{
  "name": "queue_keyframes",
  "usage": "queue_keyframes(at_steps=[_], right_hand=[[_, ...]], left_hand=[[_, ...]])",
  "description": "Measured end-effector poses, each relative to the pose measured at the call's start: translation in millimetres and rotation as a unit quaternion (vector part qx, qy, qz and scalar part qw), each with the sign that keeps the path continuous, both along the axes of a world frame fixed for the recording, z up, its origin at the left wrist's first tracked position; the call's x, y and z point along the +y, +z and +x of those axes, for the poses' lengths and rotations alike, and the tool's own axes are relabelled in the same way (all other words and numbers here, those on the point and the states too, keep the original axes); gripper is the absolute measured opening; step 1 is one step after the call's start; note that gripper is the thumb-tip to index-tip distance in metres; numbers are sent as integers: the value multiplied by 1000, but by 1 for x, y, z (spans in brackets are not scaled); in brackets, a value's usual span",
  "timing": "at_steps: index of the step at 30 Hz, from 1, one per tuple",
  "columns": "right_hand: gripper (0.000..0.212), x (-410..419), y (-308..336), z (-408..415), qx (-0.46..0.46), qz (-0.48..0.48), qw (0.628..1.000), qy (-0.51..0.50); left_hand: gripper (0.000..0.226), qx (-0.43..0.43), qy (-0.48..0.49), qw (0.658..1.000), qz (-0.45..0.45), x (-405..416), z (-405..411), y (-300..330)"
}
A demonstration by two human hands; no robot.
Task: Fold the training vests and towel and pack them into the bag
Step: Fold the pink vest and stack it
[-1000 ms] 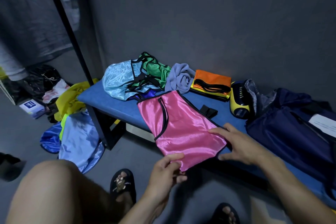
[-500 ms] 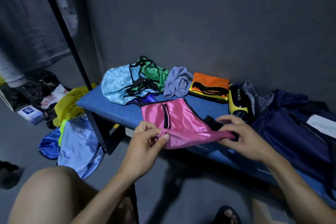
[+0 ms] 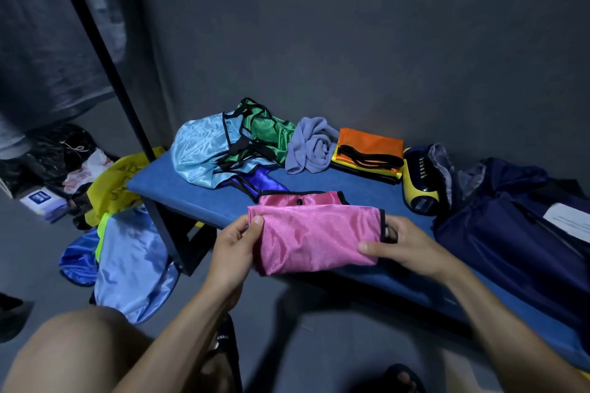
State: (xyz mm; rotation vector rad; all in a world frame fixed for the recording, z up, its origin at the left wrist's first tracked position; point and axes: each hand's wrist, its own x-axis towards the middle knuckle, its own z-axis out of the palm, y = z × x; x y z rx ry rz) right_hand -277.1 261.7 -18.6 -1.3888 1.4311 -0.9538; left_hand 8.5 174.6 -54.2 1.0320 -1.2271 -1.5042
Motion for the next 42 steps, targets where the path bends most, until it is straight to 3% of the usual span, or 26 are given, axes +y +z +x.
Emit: queue_keyframes(at_steps=[4,6,9,14,18,21,23,25,27,28,30,32,34,38,40,42], right_hand=[[26,-29,-14,0,-33,25,997,-70],[21,-49,-24,1,32,25,992,-120],[39,-77,-38,-2,147,40,973,-175],[36,-102,-41,-5,242,99,944,-200],[39,-104,-38,-5,308,101,921,-217],[37,-103,-36,-3,333,92,912,-219],[34,-104,-35,-3,355,86,904,-223],[34,-104,-34,-3,373,85,896,-226],[40,-101,-32,-2,398,61,885,-235],[43,-100,-31,-1,420,22,875,-240],[37,-96,-32,2,487,-105,842,-207],[20,-92,-33,8,531,-227,809,-108],[11,-87,-32,11,527,-242,815,5],[72,-66,-26,5,548,-106,823,106],[93,-54,-26,-1,525,-95,837,124],[98,-45,-28,-5,497,-98,854,119]], left_hand=[[26,-20,23,998,62,-22,-5,-4],[32,-77,46,994,70,-41,-9,-5],[35,-160,56,983,66,-70,-16,-9],[40,-316,49,948,-5,-94,-24,-11],[36,-471,18,874,-116,-104,-25,-9],[32,-581,33,795,-174,-100,-25,-3],[33,-580,52,762,-285,-93,-22,7],[38,-517,-16,739,-432,-81,-23,15],[60,-520,-169,696,-466,-64,-25,18],[79,-564,-229,655,-447,-55,-28,15],[111,-647,-267,567,-434,-41,-29,-2],[126,-689,-246,524,-436,-31,-27,-17],[123,-692,-210,519,-456,-29,-27,-27],[92,-649,-183,542,-502,-35,-20,-32],[70,-611,-185,573,-514,-38,-15,-23],[41,-573,-212,633,-476,-42,-10,-4]])
